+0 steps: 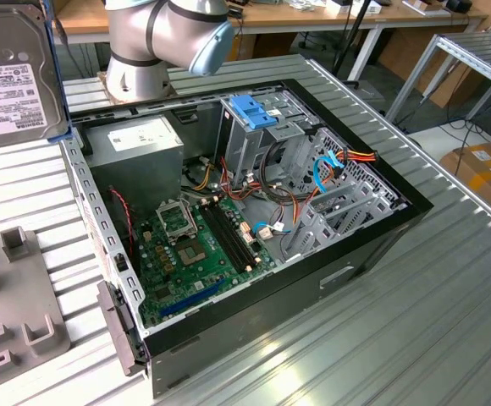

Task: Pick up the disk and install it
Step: 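Pick up the disk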

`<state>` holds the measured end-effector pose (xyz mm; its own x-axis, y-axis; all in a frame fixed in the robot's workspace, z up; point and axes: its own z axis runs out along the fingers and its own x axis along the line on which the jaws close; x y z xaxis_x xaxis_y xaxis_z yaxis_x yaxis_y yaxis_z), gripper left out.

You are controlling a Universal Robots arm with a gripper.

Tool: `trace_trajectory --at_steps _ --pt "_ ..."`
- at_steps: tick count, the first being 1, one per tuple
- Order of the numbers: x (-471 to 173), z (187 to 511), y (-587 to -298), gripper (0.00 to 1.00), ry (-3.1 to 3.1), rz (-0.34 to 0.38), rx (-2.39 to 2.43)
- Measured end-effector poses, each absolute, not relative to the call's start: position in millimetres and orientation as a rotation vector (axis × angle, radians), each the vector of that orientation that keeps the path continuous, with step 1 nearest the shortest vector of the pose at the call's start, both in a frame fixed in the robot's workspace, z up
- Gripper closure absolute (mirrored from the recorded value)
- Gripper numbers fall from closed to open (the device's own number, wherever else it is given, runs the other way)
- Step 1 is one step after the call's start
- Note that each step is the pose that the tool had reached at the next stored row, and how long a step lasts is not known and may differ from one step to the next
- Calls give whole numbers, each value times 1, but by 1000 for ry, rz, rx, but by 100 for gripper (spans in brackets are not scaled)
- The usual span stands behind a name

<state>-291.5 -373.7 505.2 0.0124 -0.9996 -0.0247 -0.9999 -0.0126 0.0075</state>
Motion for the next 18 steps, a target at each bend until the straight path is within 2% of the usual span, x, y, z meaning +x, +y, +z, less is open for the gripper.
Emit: trace_trajectory --at_steps 18 --pt "-257 505 -374 63 2199 36 -2227"
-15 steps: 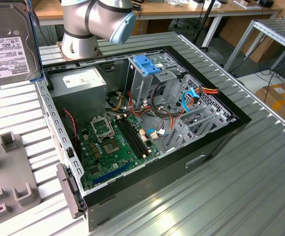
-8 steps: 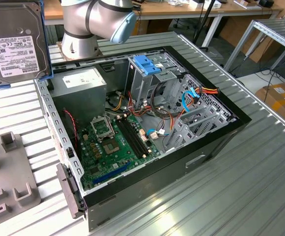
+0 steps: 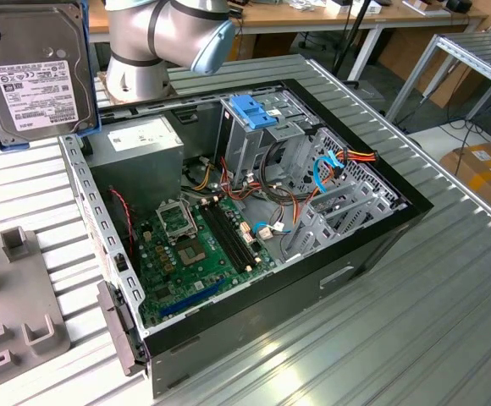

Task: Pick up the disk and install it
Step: 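Pick up the disk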

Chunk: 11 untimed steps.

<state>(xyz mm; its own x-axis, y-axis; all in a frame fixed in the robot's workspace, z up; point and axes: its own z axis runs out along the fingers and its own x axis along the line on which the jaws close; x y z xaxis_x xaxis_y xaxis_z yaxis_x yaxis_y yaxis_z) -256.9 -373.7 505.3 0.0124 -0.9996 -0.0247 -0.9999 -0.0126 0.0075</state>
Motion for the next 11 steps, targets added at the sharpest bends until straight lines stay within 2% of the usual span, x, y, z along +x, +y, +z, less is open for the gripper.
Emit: trace_trajectory --at_steps 11 --pt "-227 505 -374 63 2199 36 -2227"
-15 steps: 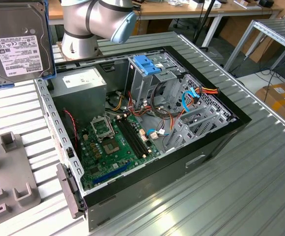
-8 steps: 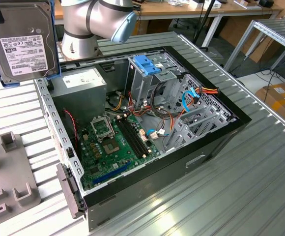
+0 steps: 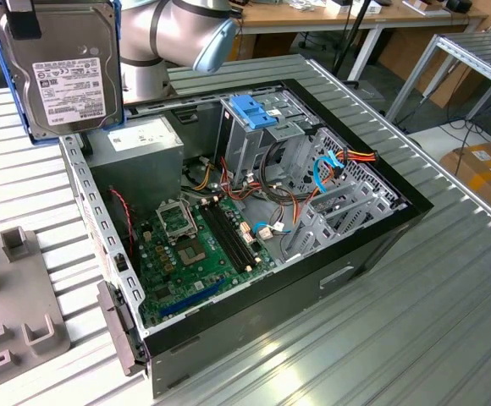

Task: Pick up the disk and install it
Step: 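Pick up the disk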

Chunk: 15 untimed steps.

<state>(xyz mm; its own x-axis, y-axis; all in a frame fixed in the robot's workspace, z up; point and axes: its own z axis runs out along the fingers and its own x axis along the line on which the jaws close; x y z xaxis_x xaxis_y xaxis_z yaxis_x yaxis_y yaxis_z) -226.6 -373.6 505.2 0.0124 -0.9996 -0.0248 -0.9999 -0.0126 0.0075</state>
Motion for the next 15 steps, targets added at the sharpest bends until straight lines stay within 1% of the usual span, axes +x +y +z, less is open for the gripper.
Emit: trace_trajectory --at_steps 15 --pt "-188 505 -374 63 2199 36 -2227"
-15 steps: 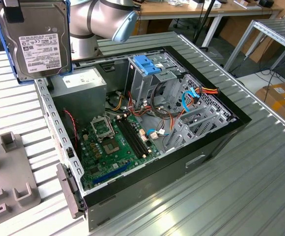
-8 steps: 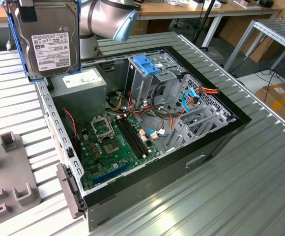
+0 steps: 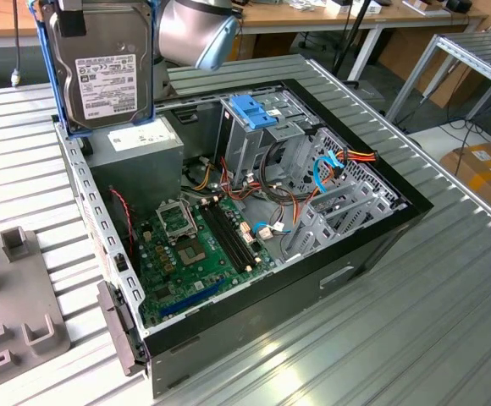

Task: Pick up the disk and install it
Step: 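Pick up the disk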

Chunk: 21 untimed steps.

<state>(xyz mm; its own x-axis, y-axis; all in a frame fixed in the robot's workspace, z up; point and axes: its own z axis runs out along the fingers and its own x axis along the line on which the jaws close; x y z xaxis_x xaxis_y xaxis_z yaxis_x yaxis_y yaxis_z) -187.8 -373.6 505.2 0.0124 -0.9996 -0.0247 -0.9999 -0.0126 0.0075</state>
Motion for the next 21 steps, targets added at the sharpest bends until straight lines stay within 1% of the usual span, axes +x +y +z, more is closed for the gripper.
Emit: trace_trajectory --at_steps 21 --pt "-132 505 -374 63 2199 36 -2227"
